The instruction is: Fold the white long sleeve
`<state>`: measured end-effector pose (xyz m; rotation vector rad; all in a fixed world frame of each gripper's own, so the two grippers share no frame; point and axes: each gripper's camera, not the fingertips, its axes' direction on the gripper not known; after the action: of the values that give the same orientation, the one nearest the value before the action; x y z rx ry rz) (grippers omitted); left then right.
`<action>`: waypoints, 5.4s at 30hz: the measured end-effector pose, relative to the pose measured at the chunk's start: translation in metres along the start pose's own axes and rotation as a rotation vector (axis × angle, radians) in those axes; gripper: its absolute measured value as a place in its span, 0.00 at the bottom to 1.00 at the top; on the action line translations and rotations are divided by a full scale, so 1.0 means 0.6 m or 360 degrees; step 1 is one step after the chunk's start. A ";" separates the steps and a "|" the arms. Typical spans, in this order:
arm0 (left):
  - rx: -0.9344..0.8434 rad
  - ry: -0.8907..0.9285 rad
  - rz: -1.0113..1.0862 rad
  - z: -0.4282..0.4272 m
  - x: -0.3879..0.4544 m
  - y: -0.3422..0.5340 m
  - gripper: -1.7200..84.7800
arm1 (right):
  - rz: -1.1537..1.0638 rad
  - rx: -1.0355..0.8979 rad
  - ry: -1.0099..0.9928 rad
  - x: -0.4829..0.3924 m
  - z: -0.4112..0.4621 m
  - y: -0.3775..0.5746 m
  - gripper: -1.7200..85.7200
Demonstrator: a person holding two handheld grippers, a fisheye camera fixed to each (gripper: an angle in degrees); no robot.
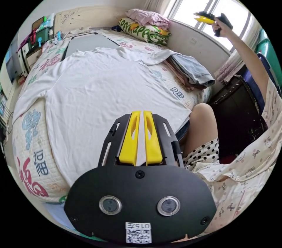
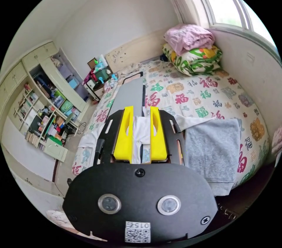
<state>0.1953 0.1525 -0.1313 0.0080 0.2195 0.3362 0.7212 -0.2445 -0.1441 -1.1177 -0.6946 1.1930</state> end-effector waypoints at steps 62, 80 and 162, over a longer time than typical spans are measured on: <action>0.0373 0.1040 -0.0993 0.736 -0.083 0.223 0.18 | -0.1397 -0.0515 -0.0524 0.099 0.529 0.320 0.08; 0.0334 0.0875 -0.0984 0.660 -0.068 0.259 0.10 | -0.1267 -0.0568 -0.0217 0.207 0.654 0.268 0.14; 0.0189 0.0018 -0.1289 0.072 -0.210 0.864 0.03 | -0.0813 -0.0512 -0.0083 0.082 0.795 -0.294 0.03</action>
<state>-0.0807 0.6018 -0.0393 0.0332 0.2358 -0.4836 0.3730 -0.0512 0.1758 -1.0828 -1.1618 0.6894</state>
